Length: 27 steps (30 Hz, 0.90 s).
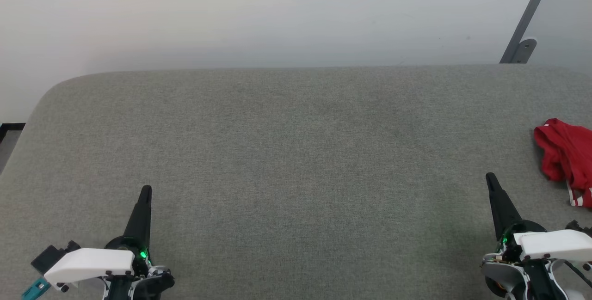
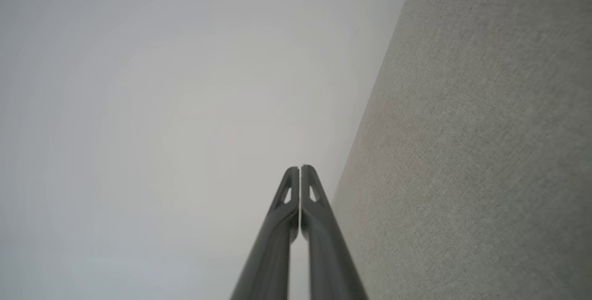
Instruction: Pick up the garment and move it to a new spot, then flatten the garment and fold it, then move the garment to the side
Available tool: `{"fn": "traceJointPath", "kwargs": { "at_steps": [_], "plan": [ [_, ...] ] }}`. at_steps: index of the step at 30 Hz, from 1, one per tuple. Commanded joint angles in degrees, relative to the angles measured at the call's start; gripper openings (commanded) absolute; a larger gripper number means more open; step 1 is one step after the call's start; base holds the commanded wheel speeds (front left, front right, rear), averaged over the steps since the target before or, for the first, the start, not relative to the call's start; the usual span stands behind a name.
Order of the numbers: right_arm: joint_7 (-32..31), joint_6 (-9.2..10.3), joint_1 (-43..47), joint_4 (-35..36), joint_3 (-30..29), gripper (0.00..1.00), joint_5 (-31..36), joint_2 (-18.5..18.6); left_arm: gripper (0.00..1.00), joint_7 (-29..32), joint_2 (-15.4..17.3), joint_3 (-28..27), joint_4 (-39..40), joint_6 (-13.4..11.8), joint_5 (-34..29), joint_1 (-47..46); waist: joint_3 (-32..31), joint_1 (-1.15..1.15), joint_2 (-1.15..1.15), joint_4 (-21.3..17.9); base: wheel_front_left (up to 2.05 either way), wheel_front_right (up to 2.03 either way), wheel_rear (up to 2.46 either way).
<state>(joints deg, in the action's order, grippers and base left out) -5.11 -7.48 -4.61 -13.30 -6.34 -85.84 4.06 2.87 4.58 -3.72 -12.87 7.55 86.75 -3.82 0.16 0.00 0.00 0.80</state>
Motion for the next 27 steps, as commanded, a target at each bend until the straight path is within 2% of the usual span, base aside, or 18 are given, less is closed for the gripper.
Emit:
{"fn": "traceJointPath", "kwargs": {
  "at_steps": [1, 19, 27],
  "plan": [
    [-0.5, -0.02, -0.9, 0.0, -0.2, 0.0, -1.1, -0.2, 0.0, 0.4, 0.1, -0.3, -0.1, -0.1, 1.5, -1.2, 0.0, 0.0, 0.0, -0.1, 0.0, 0.0, 0.0],
    [-1.6, -0.02, -2.0, -0.9, -0.3, 0.0, -6.9, -1.4, 0.0, 2.5, -0.5, -1.2, -1.2, -0.1, 7.3, -2.8, 0.0, 0.0, 0.0, -0.8, 0.0, 0.0, 0.0],
    [-1.6, -0.02, -1.8, -0.8, -0.3, 0.0, -6.6, -1.3, 0.0, 2.6, -0.6, -1.4, -1.2, -0.1, 7.0, -2.7, 0.0, 0.0, 0.0, -0.8, 0.0, 0.0, 0.0]
  ]
}}
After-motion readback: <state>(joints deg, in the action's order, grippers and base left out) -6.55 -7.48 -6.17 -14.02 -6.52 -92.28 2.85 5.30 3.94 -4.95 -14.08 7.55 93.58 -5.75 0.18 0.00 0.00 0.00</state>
